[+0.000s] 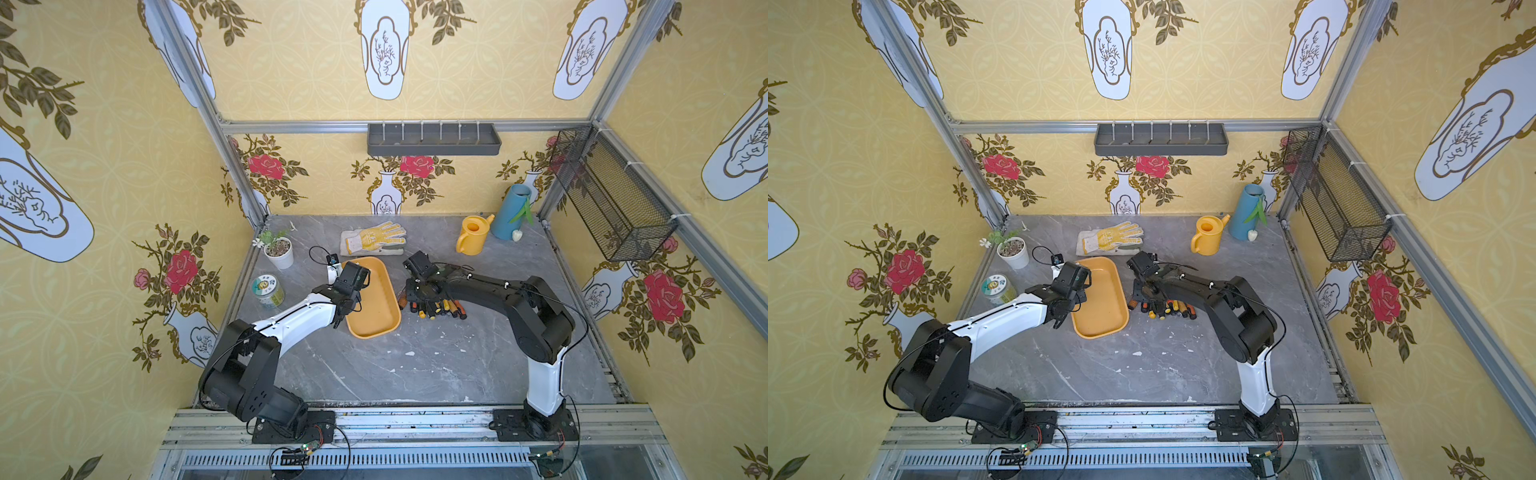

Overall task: Take out the screwdriver from the storage box
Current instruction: Place the screwdriver at the center of the board, then place the storage box at the center of the board.

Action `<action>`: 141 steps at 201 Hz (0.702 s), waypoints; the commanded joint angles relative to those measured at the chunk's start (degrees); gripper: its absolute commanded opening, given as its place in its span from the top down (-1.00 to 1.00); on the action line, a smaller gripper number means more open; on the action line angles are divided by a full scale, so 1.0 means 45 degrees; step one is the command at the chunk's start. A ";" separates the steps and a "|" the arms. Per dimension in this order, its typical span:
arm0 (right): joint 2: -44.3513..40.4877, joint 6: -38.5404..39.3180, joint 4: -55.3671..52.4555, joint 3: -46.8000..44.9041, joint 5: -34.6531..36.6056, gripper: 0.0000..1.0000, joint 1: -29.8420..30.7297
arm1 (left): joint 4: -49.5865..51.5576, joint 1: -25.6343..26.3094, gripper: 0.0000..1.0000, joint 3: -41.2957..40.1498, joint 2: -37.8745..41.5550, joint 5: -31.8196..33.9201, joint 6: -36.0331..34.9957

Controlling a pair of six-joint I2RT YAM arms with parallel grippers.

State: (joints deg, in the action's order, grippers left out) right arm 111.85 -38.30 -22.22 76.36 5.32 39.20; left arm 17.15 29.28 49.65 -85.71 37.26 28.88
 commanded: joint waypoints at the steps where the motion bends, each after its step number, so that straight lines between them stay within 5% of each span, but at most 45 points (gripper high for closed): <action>1: -0.0443 0.0160 0.0649 -0.0218 0.0091 0.16 0.0017 | 0.0031 -0.0002 1.00 -0.0053 -0.0074 0.0013 -0.0249; 57: -0.1819 0.0764 0.1656 -0.1176 0.0607 0.14 0.0078 | -0.0103 -0.0155 1.00 0.0097 -0.0113 -0.0080 -0.0990; 141: -0.3094 0.1322 0.1358 -0.1984 0.1467 0.06 -0.0039 | 0.0921 -0.1381 1.00 0.1750 -0.1527 -0.2974 -0.2856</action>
State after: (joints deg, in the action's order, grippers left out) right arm 99.29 -33.28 -16.53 68.38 10.11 39.24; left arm 17.69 24.75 54.94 -89.36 28.58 18.15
